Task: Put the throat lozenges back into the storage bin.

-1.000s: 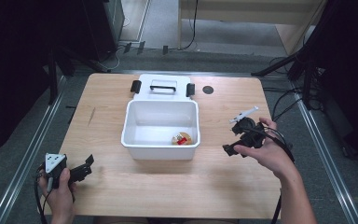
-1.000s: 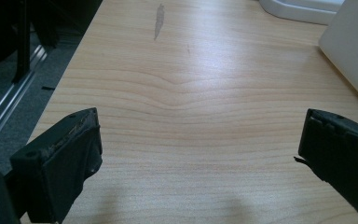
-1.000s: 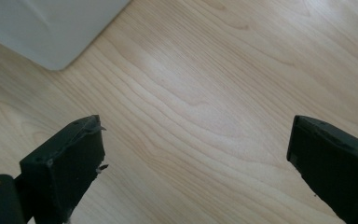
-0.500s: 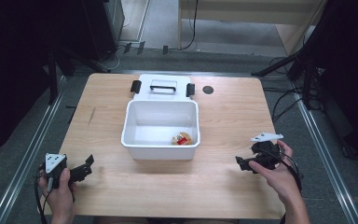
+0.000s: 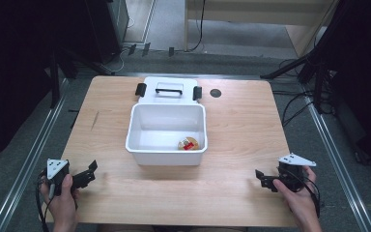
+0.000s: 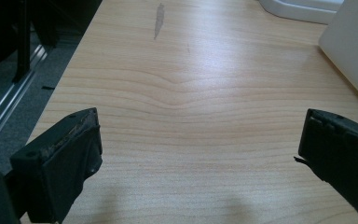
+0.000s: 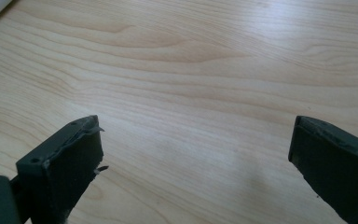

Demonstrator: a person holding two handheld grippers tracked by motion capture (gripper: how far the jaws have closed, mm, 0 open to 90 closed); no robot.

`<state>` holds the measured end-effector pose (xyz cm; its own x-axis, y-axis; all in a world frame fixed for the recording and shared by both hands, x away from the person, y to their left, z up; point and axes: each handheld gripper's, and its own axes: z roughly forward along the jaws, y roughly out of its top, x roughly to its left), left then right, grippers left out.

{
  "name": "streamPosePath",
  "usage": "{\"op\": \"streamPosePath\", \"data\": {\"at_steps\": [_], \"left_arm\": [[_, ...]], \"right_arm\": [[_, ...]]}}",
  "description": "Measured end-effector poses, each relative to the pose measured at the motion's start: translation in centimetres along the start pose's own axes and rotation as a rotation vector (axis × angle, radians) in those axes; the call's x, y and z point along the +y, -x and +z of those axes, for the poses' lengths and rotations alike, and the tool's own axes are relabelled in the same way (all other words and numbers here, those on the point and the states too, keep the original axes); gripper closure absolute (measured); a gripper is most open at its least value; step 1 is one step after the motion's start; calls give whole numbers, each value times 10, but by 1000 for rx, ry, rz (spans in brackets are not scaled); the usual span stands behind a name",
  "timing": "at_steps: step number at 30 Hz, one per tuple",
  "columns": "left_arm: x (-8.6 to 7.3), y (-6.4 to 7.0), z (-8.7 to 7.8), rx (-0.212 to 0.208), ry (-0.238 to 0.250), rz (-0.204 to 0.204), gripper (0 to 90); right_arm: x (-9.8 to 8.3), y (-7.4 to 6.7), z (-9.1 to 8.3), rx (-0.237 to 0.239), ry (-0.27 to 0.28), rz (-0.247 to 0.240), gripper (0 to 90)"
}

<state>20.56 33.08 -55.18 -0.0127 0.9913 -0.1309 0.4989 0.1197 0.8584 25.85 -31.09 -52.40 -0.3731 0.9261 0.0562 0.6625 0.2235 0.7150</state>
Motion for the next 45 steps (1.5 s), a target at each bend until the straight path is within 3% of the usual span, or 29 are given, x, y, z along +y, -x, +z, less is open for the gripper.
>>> {"op": "streamPosePath", "data": {"at_steps": [16,24,35,45], "left_arm": [[0,0,0,-2,-1,-1,0],[0,0,0,-6,0,-3,0],[0,-1,0,-16,-7,-14,0],[0,0,0,-14,-8,-14,0]], "right_arm": [[-34,18,-12,-40,70,38,29],[-48,26,-21,-34,110,80,29],[-52,35,-23,-2,165,165,29],[-52,31,-20,-6,148,148,29]]}}
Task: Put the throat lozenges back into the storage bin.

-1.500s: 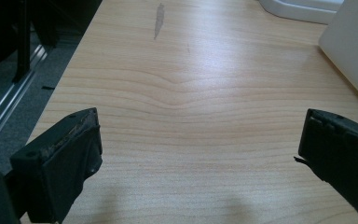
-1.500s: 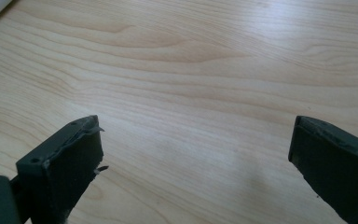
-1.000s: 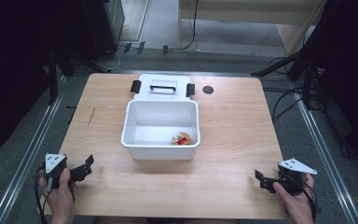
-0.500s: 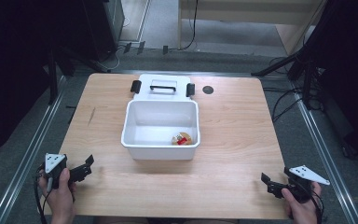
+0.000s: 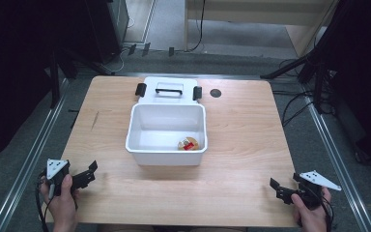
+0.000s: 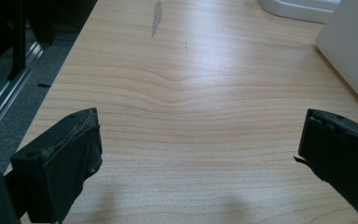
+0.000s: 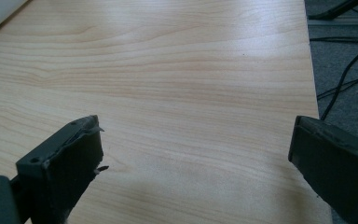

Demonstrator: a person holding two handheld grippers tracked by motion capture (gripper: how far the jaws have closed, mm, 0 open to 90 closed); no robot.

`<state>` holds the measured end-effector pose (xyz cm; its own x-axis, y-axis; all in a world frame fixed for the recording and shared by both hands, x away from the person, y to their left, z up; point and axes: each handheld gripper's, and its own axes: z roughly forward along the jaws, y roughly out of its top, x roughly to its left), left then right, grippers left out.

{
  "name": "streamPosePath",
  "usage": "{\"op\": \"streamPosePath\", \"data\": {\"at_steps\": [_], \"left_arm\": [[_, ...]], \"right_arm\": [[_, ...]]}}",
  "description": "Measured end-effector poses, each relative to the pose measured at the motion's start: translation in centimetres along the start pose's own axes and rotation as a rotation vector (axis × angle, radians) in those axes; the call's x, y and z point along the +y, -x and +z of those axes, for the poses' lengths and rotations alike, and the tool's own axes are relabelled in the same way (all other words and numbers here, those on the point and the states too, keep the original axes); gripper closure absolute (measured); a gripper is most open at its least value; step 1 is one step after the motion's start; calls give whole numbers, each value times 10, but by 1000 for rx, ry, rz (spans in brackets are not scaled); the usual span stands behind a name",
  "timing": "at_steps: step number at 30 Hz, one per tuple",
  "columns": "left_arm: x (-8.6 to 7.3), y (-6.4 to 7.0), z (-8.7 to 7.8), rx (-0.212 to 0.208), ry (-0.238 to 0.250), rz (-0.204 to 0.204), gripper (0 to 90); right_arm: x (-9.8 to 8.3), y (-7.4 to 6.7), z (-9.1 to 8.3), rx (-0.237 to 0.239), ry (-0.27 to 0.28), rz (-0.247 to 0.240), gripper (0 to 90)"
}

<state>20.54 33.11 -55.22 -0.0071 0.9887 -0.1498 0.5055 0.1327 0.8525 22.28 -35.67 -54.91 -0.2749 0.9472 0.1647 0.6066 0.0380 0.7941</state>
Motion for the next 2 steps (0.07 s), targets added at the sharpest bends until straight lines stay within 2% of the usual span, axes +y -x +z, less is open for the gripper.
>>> {"op": "streamPosePath", "data": {"at_steps": [2], "left_arm": [[0,0,0,-1,0,-2,0]], "right_arm": [[0,0,0,3,-2,1,29]]}}
